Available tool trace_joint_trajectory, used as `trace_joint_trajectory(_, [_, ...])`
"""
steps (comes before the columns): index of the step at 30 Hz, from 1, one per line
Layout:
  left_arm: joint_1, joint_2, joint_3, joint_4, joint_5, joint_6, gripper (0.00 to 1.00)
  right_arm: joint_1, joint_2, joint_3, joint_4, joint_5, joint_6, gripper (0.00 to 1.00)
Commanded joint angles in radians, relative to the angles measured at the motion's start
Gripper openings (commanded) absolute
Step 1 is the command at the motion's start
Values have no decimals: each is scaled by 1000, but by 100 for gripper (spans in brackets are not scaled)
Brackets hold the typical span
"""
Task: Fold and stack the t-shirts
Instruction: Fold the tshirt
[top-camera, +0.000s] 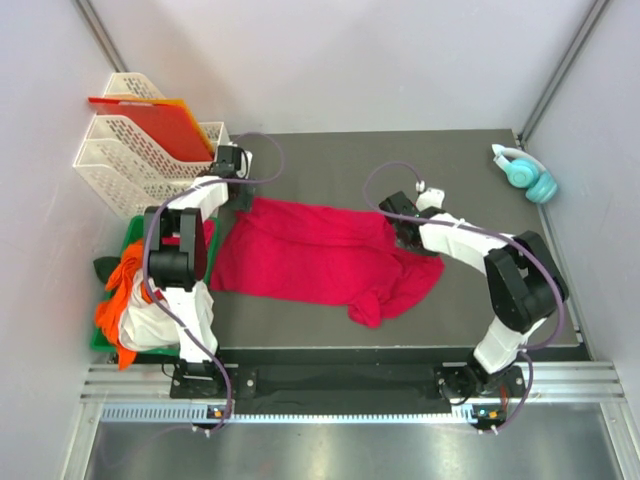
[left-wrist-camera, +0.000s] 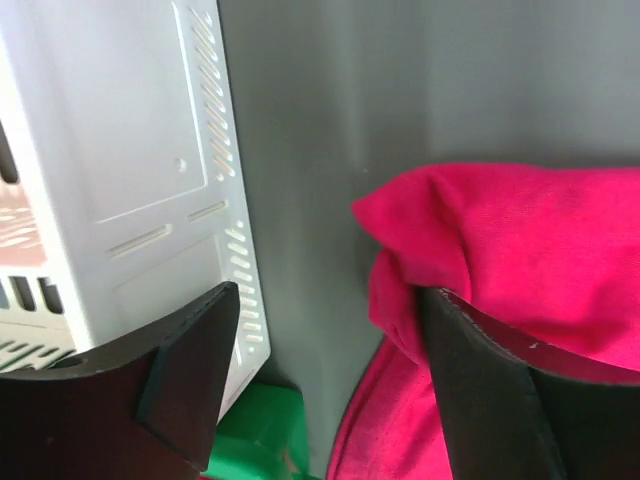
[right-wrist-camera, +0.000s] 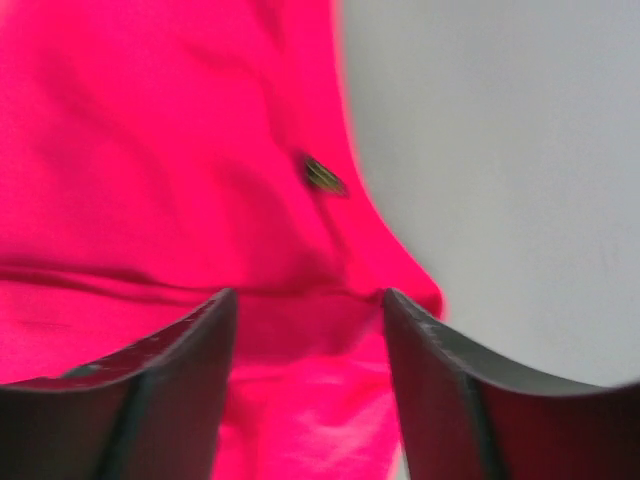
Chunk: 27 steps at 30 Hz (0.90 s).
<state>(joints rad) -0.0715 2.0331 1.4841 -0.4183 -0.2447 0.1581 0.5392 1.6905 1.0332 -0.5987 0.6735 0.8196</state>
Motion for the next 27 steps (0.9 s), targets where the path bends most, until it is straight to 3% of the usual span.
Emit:
trace_joint_trajectory(1, [15, -80, 65, 33, 82, -43, 79, 1, 3, 207, 62, 9, -125, 64])
trace_joint_trajectory(10, [-10, 24, 172, 7, 143, -72, 65, -4, 126, 363, 86, -11, -203, 63])
trace_joint_trajectory(17, [-24, 122, 206, 4, 142, -77, 61, -41, 242, 395, 115, -57, -221, 53])
trace_joint_trajectory(27, [-53, 156, 220, -2, 140, -61, 57, -76, 322, 429, 103, -101, -194, 51])
